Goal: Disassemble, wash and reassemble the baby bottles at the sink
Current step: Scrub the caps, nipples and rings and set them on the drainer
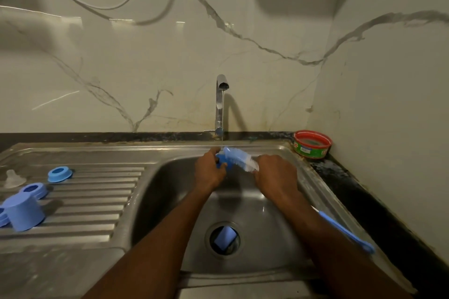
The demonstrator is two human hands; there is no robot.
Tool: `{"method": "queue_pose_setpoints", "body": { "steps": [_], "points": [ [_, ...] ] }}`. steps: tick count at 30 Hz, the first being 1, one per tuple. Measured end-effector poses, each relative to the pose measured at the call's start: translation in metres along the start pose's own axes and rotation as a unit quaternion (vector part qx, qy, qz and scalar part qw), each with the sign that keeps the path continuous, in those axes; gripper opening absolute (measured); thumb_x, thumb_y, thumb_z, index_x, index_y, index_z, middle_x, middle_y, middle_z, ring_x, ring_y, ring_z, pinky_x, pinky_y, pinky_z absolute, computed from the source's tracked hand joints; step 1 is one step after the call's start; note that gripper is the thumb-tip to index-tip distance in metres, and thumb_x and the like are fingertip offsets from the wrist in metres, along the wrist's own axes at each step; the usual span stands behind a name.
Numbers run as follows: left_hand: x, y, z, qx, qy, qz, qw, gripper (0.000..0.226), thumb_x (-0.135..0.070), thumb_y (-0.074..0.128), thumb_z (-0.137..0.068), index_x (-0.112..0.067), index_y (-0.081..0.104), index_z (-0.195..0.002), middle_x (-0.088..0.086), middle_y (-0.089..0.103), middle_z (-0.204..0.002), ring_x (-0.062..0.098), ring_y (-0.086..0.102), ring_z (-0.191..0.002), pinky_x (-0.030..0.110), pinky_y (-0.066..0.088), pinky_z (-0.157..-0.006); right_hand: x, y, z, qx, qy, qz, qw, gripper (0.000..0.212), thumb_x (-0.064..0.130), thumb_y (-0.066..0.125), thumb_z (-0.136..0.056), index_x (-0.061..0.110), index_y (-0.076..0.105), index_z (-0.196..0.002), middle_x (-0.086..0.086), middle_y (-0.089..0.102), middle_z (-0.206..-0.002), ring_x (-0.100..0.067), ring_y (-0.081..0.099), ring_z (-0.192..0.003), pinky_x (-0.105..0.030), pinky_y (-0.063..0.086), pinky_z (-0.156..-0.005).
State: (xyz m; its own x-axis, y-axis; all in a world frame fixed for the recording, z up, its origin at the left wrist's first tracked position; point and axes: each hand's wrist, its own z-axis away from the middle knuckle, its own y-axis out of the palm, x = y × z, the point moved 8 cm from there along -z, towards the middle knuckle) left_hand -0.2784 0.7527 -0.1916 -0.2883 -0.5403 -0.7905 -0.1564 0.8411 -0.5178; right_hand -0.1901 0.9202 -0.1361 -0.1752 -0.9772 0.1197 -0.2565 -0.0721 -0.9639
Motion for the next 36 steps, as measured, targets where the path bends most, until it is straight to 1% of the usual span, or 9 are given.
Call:
{"method": "queue_pose_setpoints", "body": {
  "steps": [3,6,10,14,18,21,26,31,36],
  "points": [
    [0.004,-0.004,-0.001,0.006,-0.008,0.024,1.0,0.051,-0.011,0.075,-0.089,-0.013,0.055,-0.136,0.01,0.066,-0.127,0.017,0.065,-0.11,0.026,0.053,-0.091,-0.001,-0.002,0.002,-0.006,-0.011,0.0,1.0,0.041,0.031,0.068,-0.094,0.025,0.061,-0.134,-0.013,0.049,-0.142,-0.028,0.059,-0.117,-0.036,0.047,-0.098],
    [0.007,-0.009,-0.002,0.008,-0.017,0.018,1.0,0.059,-0.008,0.077,-0.087,-0.013,0.051,-0.139,0.013,0.066,-0.125,0.022,0.067,-0.109,0.031,0.056,-0.093,0.005,0.006,0.001,0.026,-0.049,0.005,0.998,0.052,0.023,0.07,-0.093,0.018,0.052,-0.141,-0.019,0.024,-0.158,-0.038,0.026,-0.147,-0.043,0.027,-0.119],
    [0.004,-0.011,0.0,0.001,-0.011,0.0,1.0,0.05,-0.016,0.081,-0.085,-0.014,0.055,-0.128,0.007,0.07,-0.108,0.012,0.066,-0.089,0.021,0.052,-0.08,0.01,0.007,-0.003,0.02,-0.079,-0.056,0.995,0.063,0.012,0.072,-0.089,0.013,0.04,-0.143,-0.011,0.044,-0.146,-0.028,0.052,-0.128,-0.036,0.046,-0.098],
    [-0.011,-0.01,0.002,0.008,0.05,-0.057,0.997,0.042,-0.025,0.081,-0.085,-0.016,0.06,-0.12,-0.002,0.066,-0.099,0.003,0.06,-0.079,0.012,0.046,-0.07,0.019,0.007,0.002,0.015,-0.141,-0.022,0.99,0.082,0.016,0.066,-0.093,0.027,0.019,-0.159,-0.008,0.041,-0.151,-0.028,0.052,-0.129,-0.039,0.047,-0.099],
    [-0.017,-0.008,0.004,0.035,0.097,-0.094,0.99,0.039,-0.025,0.082,-0.084,-0.017,0.068,-0.12,0.002,0.072,-0.104,0.001,0.06,-0.079,0.009,0.046,-0.072,0.005,0.005,-0.003,-0.041,-0.138,0.059,0.988,0.058,0.045,0.062,-0.094,0.044,0.036,-0.146,0.001,0.057,-0.129,-0.024,0.063,-0.111,-0.038,0.05,-0.086],
    [-0.022,-0.011,0.006,0.04,0.122,-0.088,0.988,0.038,-0.022,0.078,-0.088,-0.017,0.067,-0.124,0.001,0.07,-0.109,0.003,0.061,-0.088,0.01,0.047,-0.079,-0.008,0.003,-0.004,-0.046,-0.119,0.047,0.991,0.05,0.045,0.061,-0.09,0.049,0.047,-0.137,0.004,0.063,-0.117,-0.021,0.065,-0.102,-0.034,0.047,-0.077],
    [-0.022,-0.012,0.007,0.06,0.144,-0.109,0.982,0.045,-0.023,0.075,-0.091,-0.021,0.061,-0.134,0.0,0.064,-0.114,0.004,0.056,-0.098,0.03,0.053,-0.097,-0.018,-0.008,-0.007,-0.063,-0.102,-0.024,0.993,0.038,0.062,0.054,-0.088,0.044,0.062,-0.121,0.01,0.072,-0.105,-0.015,0.067,-0.096,-0.03,0.046,-0.073],
    [-0.028,-0.022,0.003,0.018,0.151,-0.061,0.987,0.053,-0.03,0.088,-0.076,-0.025,0.06,-0.121,-0.01,0.061,-0.099,0.005,0.061,-0.091,0.023,0.055,-0.086,-0.02,-0.002,-0.008,-0.066,-0.105,0.003,0.992,0.037,0.062,0.048,-0.096,0.038,0.061,-0.121,0.008,0.071,-0.11,-0.016,0.065,-0.099,-0.03,0.042,-0.073],
    [-0.02,-0.018,-0.001,0.024,0.125,-0.11,0.986,0.063,-0.029,0.093,-0.069,-0.023,0.058,-0.121,-0.002,0.044,-0.124,0.009,0.048,-0.108,0.018,0.045,-0.092,-0.019,0.008,-0.015,-0.052,-0.092,-0.016,0.994,0.042,0.065,0.046,-0.095,0.036,0.062,-0.12,0.006,0.071,-0.108,-0.017,0.065,-0.097,-0.033,0.049,-0.08]
  ]
}}
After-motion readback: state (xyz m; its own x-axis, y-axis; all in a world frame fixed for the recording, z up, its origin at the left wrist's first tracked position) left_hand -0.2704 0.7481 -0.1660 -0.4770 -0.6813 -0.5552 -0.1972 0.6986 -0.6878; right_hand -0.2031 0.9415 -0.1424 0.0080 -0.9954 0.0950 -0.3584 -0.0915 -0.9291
